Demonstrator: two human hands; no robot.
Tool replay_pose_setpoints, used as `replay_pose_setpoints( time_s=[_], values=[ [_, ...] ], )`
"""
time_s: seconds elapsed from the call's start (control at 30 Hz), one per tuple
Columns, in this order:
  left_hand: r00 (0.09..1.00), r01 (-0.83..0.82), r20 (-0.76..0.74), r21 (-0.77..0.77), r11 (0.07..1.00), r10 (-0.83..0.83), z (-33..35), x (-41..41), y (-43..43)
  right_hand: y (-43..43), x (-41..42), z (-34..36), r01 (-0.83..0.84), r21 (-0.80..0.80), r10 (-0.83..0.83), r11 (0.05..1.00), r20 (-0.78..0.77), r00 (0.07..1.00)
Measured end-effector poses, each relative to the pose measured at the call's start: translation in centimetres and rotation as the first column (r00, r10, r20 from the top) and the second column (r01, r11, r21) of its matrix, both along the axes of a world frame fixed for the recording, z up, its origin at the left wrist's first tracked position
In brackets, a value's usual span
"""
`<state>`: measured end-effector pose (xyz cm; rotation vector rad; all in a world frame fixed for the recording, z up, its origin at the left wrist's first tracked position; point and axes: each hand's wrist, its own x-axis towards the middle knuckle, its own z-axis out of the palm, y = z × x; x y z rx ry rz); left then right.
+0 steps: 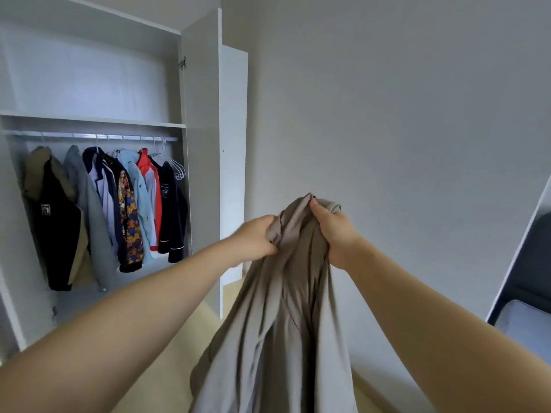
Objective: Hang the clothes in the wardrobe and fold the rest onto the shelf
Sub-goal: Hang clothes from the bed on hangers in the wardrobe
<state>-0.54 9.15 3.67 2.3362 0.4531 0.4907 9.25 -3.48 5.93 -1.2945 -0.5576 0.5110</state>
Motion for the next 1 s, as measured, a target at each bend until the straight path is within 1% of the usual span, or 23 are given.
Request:
replay_pose_setpoints(
  time_s=[0.03, 0.07, 0.1, 0.17, 0.2, 0.23, 0.27, 0.3, 0.33, 0.4, 0.47, 0.57, 0.6, 0.63, 0.67, 0.7, 0.73, 0.77, 0.8, 0.83, 0.9, 0.97, 1.0],
  values=[
    [0.996, -0.086, 0.023, -0.006, 0.996, 0.087, 0.3, -0.3, 0.7, -0.3, 0.3, -0.2, 0.009, -0.041, -0.008, 0.999, 0.030, 1.000],
    [0.990, -0.129, 0.054, -0.075, 0.989, 0.134, 0.6, -0.5, 1.4, -0.6, 0.6, -0.5, 0.037, -0.090, -0.030, 0.995, 0.079, 0.996],
    [0.982, -0.139, 0.102, -0.189, 0.972, 0.161, 1.1, -0.7, 1.9, -0.8, 0.9, -0.8, 0.075, -0.138, -0.057, 0.987, 0.134, 0.989],
    [0.943, -0.095, 0.249, -0.437, 0.895, 0.221, 2.6, -0.9, 2.1, -1.2, 1.2, -1.4, 0.149, -0.194, -0.108, 0.970, 0.206, 0.972],
    [0.906, -0.051, 0.327, -0.542, 0.839, 0.267, 3.7, -0.9, 2.2, -1.4, 1.3, -1.8, 0.177, -0.196, -0.136, 0.964, 0.209, 0.968],
    [0.863, 0.001, 0.399, -0.616, 0.787, 0.311, 5.0, -1.0, 2.3, -1.6, 1.4, -2.1, 0.201, -0.189, -0.163, 0.961, 0.198, 0.966],
    [0.821, 0.042, 0.453, -0.656, 0.754, 0.348, 6.3, -1.1, 2.5, -1.9, 1.6, -2.4, 0.224, -0.183, -0.189, 0.957, 0.190, 0.963],
    [0.795, 0.063, 0.483, -0.668, 0.742, 0.367, 7.5, -1.3, 2.8, -2.2, 1.7, -2.8, 0.247, -0.193, -0.209, 0.950, 0.198, 0.958],
    [0.789, 0.056, 0.490, -0.657, 0.752, 0.370, 8.4, -1.5, 3.1, -2.5, 1.8, -3.0, 0.265, -0.209, -0.219, 0.941, 0.219, 0.951],
    [0.797, 0.013, 0.480, -0.619, 0.785, 0.366, 9.4, -1.5, 3.8, -2.7, 1.8, -3.3, 0.268, -0.215, -0.216, 0.939, 0.239, 0.947],
    [0.789, 0.003, 0.490, -0.606, 0.795, 0.371, 9.5, -1.3, 3.9, -2.5, 1.3, -3.0, 0.230, -0.179, -0.194, 0.957, 0.200, 0.961],
    [0.739, 0.061, 0.545, -0.640, 0.766, 0.397, 9.0, -1.0, 3.6, -2.3, 0.9, -1.6, 0.179, -0.111, -0.161, 0.978, 0.152, 0.975],
    [0.753, 0.051, 0.525, -0.649, 0.759, 0.397, 8.5, -0.9, 3.4, -2.3, 0.7, -1.2, 0.177, -0.086, -0.164, 0.980, 0.138, 0.977],
    [0.800, 0.025, 0.466, -0.656, 0.754, 0.378, 8.0, -0.9, 3.1, -2.2, 0.5, -0.8, 0.179, -0.052, -0.172, 0.983, 0.115, 0.978],
    [0.880, -0.001, 0.348, -0.678, 0.735, 0.322, 7.2, -0.9, 2.6, -2.0, 0.2, -0.6, 0.172, -0.007, -0.171, 0.985, 0.085, 0.982],
    [0.959, -0.010, 0.191, -0.718, 0.696, 0.210, 6.3, -1.0, 1.7, -1.7, -0.3, -0.5, 0.146, 0.041, -0.148, 0.988, 0.057, 0.987],
    [0.997, -0.001, 0.053, -0.755, 0.655, 0.063, 5.4, -1.0, 1.0, -1.3, -0.8, -0.4, 0.092, 0.090, -0.096, 0.992, 0.043, 0.994],
    [0.997, 0.033, -0.018, -0.810, 0.585, -0.081, 4.6, -0.7, 0.1, -0.9, -1.4, -0.2, 0.013, 0.131, -0.019, 0.991, 0.045, 0.999],
    [0.984, 0.065, -0.028, -0.863, 0.501, -0.177, 3.9, -0.4, -0.7, -0.6, -2.0, -0.1, -0.067, 0.150, 0.058, 0.986, 0.066, 0.996],
    [0.979, 0.090, 0.002, -0.900, 0.427, -0.201, 3.3, -0.1, -1.6, -0.3, -2.4, 0.0, -0.129, 0.146, 0.116, 0.981, 0.094, 0.989],
    [0.995, 0.091, 0.076, -0.945, 0.314, -0.061, 2.4, 0.7, -2.6, -0.3, -2.9, 0.3, -0.202, 0.115, 0.182, 0.973, 0.164, 0.970],
    [0.987, 0.039, 0.080, -0.962, 0.271, 0.141, 2.4, 1.3, -2.5, -0.6, -2.9, 0.2, -0.292, 0.101, 0.257, 0.951, 0.265, 0.929],
    [0.981, 0.023, 0.075, -0.962, 0.273, 0.181, 2.6, 1.6, -2.2, -0.8, -3.0, -0.1, -0.338, 0.078, 0.299, 0.938, 0.311, 0.902]
  ],
)
